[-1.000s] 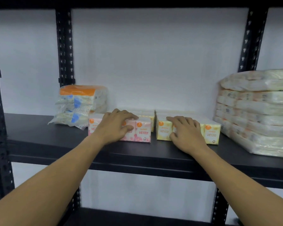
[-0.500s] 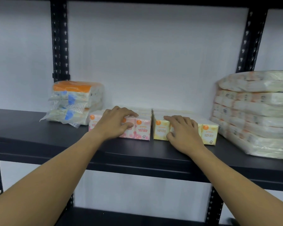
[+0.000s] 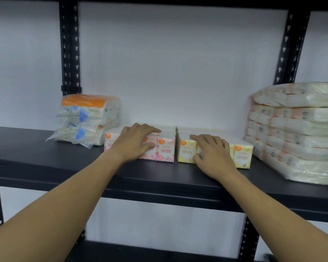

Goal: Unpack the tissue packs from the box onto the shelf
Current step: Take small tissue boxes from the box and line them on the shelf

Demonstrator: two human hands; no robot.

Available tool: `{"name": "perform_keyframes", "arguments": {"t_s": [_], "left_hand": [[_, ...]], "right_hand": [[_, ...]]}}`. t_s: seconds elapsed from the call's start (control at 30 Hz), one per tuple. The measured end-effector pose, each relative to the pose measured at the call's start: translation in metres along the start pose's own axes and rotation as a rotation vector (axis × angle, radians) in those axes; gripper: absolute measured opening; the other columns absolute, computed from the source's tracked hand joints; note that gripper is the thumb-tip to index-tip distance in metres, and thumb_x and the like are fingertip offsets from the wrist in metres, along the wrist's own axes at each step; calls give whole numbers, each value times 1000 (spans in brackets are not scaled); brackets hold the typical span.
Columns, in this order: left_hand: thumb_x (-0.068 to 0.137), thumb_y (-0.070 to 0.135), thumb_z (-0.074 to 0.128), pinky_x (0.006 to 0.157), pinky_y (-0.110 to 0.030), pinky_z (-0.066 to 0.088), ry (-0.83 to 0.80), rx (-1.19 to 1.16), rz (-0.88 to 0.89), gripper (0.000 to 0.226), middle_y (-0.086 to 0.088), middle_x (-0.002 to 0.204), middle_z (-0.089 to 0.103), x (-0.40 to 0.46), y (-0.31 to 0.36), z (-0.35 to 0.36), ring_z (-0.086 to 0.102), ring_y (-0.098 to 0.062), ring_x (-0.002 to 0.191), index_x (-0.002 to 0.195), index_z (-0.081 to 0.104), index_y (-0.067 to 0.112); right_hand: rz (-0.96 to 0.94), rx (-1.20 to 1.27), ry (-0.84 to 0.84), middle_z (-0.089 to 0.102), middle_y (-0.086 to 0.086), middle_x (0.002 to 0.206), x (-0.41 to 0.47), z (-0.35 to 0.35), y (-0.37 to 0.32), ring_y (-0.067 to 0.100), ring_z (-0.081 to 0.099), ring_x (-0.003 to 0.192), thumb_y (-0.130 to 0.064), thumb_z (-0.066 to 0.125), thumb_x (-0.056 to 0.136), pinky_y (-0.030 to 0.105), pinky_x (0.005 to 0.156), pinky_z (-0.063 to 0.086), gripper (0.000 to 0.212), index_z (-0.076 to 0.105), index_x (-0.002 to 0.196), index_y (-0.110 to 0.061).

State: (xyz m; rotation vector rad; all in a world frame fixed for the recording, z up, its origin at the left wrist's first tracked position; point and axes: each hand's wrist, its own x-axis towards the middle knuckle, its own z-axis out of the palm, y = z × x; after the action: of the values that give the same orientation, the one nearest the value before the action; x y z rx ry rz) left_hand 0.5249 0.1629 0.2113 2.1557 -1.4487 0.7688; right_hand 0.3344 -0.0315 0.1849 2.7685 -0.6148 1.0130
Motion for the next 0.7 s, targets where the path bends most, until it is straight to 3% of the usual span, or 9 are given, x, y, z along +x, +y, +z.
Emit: {"name": "perform_keyframes", "arguments": {"t_s": [0.13,0.2,0.5,0.7], "left_hand": [[94,53,48,121,-45,7,56,160,-71,61,2,160,23,-9,2,3,17,-20,147,150,28,38],[94,57,44,121,-47,3,22,154,-144,62,0,161,21,-11,3,5,14,-22,148,151,26,39],[96,58,38,116,-45,11,-34,182,-164,51,1,154,32,-5,4,10,27,-22,141,146,34,43],[99,56,33,116,-50,13,-105,254,-189,57,-4,151,34,-4,11,7,31,-25,139,152,19,40]], "right_hand": [[2,-1,-3,41,-6,148,0,0,0,19,32,136,-33,45,89,37,112,18,60,36,148,-36],[2,4,-4,42,-7,148,0,0,0,19,33,135,-36,40,86,36,111,18,62,37,147,-37],[-2,24,8,43,-7,146,1,1,0,19,34,134,-32,45,87,37,111,18,60,39,147,-36],[7,2,-20,40,-7,148,1,-2,-1,19,31,136,-31,48,90,36,112,17,60,35,148,-36]]}}
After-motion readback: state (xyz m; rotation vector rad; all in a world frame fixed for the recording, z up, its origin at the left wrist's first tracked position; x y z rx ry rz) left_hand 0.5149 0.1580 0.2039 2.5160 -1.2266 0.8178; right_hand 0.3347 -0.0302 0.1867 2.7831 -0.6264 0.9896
